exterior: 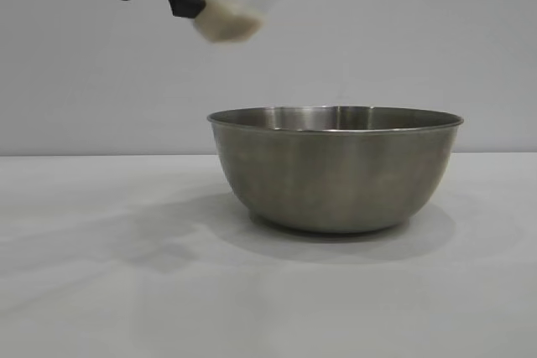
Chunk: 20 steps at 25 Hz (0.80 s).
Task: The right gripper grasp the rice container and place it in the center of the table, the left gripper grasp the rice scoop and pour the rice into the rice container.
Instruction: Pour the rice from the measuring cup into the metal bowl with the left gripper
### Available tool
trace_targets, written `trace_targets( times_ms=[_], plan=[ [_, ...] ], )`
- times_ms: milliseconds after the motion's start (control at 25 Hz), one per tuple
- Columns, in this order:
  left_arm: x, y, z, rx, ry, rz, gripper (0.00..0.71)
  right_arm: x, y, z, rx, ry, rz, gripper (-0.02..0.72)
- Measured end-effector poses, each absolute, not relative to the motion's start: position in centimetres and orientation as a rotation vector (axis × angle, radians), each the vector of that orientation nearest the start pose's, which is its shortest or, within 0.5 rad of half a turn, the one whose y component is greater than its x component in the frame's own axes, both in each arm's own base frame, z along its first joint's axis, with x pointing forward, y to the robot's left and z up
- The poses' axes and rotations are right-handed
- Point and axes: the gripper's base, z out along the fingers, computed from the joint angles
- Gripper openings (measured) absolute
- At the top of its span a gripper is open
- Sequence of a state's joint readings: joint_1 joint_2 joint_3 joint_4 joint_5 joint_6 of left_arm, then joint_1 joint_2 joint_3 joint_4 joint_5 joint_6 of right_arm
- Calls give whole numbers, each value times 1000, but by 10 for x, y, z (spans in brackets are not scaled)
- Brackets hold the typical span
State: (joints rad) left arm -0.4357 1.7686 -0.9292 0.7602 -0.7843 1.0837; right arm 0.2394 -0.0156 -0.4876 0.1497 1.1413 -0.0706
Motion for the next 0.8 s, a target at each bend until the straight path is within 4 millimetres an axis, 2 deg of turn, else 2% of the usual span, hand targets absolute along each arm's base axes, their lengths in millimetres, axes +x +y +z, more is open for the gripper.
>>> trace_targets(
  times_ms=[400,800],
  plan=[
    [317,-215,236,1829,161,643,0,-13,10,268,-342,2097,281,256],
    [323,-225,256,1903,-140,766,0,-13,10,268,-342,2097,281,256]
  ],
)
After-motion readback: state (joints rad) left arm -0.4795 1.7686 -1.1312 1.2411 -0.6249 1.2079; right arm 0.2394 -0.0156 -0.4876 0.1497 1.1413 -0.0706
